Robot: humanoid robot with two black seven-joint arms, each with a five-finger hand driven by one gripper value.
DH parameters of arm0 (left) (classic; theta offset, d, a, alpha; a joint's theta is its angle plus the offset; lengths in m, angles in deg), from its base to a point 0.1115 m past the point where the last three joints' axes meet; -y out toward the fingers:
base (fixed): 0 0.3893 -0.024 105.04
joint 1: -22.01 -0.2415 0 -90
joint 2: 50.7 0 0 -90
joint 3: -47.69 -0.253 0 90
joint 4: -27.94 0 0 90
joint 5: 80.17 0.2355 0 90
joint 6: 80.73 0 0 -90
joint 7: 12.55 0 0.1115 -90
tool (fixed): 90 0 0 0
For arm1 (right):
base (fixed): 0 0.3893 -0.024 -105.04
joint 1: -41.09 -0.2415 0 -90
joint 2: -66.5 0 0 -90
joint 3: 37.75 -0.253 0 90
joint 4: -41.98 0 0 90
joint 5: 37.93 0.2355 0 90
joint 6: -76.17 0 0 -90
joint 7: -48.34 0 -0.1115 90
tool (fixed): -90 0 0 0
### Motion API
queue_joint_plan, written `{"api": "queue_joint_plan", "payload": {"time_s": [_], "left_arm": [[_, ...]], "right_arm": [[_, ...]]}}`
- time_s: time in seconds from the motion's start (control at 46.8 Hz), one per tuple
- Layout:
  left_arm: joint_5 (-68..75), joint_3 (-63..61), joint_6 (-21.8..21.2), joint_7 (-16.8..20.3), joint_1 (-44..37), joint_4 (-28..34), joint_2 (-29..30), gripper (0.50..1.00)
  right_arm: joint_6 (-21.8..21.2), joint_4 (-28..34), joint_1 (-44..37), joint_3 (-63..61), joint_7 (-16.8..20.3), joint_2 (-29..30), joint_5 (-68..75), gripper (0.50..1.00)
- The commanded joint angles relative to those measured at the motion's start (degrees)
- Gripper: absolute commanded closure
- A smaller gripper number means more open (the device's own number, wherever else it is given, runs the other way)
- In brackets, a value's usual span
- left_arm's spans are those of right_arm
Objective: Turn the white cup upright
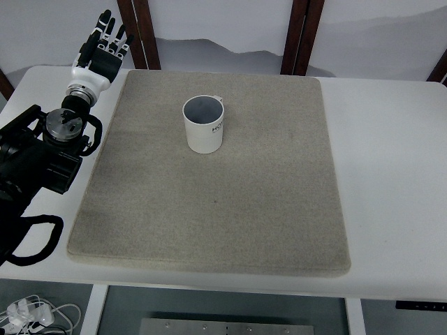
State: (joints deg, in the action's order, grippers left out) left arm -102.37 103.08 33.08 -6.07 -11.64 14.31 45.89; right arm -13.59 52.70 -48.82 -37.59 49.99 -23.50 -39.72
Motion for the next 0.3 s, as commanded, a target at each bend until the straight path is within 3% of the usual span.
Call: {"api": "queue_joint_plan", "payload": {"time_s": [0.0, 0.278], "left_arm": [[-1.87, 0.51, 0.1, 0.02, -0.1, 0.27, 0.09, 0.504], [-4.07, -0.02, 0.1, 0.02, -0.1, 0.27, -0.09, 0.504]], "right_arm": [[-0.06, 0.0, 0.0, -0.07, 0.02, 0.0, 0.03, 0.548], [-0.32, 0.0, -0.18, -0.16, 0.37, 0.0, 0.03, 0.548]]}}
